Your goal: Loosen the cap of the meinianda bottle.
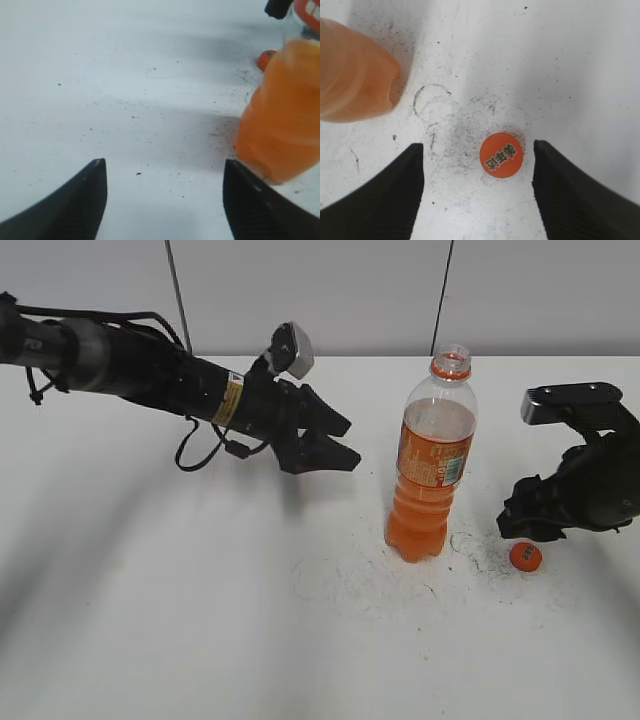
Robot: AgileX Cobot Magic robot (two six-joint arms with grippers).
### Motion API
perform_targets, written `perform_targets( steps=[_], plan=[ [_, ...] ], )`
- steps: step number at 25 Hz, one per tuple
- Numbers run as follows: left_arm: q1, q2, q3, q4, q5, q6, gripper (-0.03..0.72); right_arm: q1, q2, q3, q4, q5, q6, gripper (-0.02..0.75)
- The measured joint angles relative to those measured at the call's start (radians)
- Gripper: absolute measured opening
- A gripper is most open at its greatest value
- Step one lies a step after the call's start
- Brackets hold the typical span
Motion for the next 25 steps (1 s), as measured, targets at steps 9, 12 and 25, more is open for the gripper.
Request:
perform_targets(
  steps=[9, 12, 25],
  plan=[
    [-0.006, -0.238, 0.266, 0.000, 0.483, -0.065, 0.526, 0.000, -0.101, 0.000, 0.000, 0.114, 0.001, 0.501],
    [-0.018, -0.336, 0.371, -0.001, 0.696, -0.177, 0.498, 0.000, -0.155, 0.000, 0.000, 0.170, 0.001, 0.501],
    [-0.204, -0.629, 0.621, -0.662, 1.490, -0.129, 0.480, 0.000, -0.345, 0.000, -0.001, 0.410, 0.069, 0.501]
  ],
)
